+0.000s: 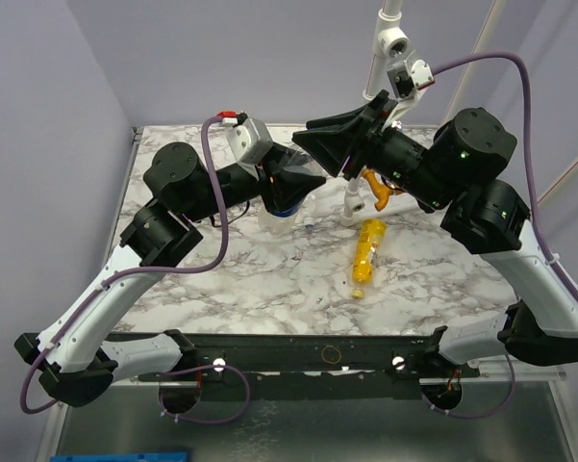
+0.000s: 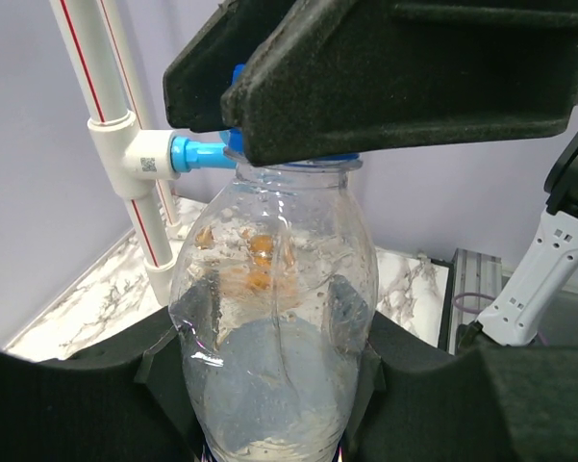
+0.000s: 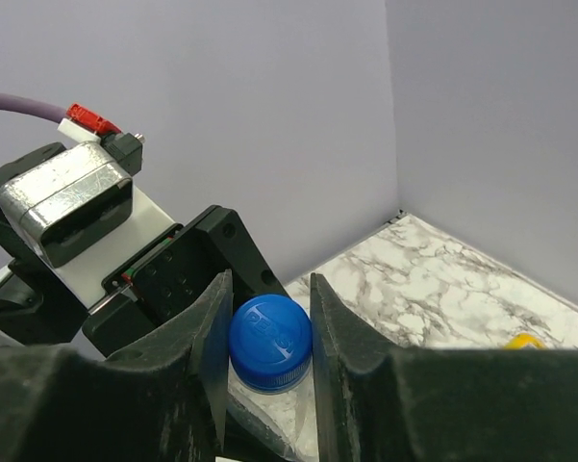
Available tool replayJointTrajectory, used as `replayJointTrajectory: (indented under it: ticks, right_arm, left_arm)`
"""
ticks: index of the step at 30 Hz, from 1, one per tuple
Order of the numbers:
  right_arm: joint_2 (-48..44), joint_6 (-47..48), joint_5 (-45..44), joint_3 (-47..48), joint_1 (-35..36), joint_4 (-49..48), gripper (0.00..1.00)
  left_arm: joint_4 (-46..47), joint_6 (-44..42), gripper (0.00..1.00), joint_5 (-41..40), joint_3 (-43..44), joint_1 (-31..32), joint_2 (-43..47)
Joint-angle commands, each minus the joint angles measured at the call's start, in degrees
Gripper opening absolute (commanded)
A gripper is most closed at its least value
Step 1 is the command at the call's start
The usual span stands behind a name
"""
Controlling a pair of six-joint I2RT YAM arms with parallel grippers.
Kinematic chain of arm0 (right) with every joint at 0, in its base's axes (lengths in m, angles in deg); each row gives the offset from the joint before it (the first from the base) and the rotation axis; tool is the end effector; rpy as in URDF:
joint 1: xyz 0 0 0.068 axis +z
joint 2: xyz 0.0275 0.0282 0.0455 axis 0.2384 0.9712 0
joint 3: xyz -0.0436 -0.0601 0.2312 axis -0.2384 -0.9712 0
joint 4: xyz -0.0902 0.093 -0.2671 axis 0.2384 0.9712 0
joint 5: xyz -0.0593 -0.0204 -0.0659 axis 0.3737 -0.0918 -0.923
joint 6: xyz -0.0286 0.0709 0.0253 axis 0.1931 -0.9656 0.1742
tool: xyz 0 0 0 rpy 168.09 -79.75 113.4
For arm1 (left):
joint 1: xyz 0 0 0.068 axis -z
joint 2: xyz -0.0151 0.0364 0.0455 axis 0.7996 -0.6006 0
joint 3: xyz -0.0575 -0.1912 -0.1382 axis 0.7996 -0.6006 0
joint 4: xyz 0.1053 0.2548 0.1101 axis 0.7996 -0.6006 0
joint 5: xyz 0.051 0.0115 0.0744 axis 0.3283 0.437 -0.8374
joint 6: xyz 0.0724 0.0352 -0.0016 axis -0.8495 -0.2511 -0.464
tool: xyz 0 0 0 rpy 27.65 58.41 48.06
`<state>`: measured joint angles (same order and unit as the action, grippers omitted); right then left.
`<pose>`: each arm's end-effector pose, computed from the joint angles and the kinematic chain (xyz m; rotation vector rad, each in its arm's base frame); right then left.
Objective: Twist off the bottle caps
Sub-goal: Unscrew the bottle cap from the plastic bottle.
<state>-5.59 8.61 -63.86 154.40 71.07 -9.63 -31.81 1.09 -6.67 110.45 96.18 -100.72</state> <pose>0.1653 0.2556 0.5847 -0.5646 1.3083 0.9666 0.1975 -0.2252 0.5033 0.8356 1.2090 -0.9813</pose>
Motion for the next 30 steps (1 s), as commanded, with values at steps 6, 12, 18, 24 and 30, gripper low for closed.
replayJointTrajectory:
  ticks: [6,12,18,24,30]
  right_arm:
    - [-3.1,5.4,23.9,-4.3,-0.1,-2.7,0.01]
    - [-3.3,9.0,48.5,-4.6,-0.1,1.9,0.01]
    - [-5.9,8.5,34.3,-8.9,-0.1,-2.3,0.27]
    - [-5.2,4.0,0.9,-9.3,-0.1,-6.9,1.00]
    - [-0.4,0.0,-12.0,-5.1,-0.1,-4.6,1.00]
  left_arm:
    - [1.2,4.2,0.00,23.6,-0.5,-0.2,0.0]
    - [1.5,10.8,0.00,48.7,1.0,0.0,-1.6]
    - [1.2,7.7,0.00,42.5,0.7,-0.1,-1.5]
    - [0.4,0.4,0.00,14.2,-1.9,0.0,-1.0]
    - [1.4,-3.7,0.00,-1.3,-4.0,0.0,-1.0]
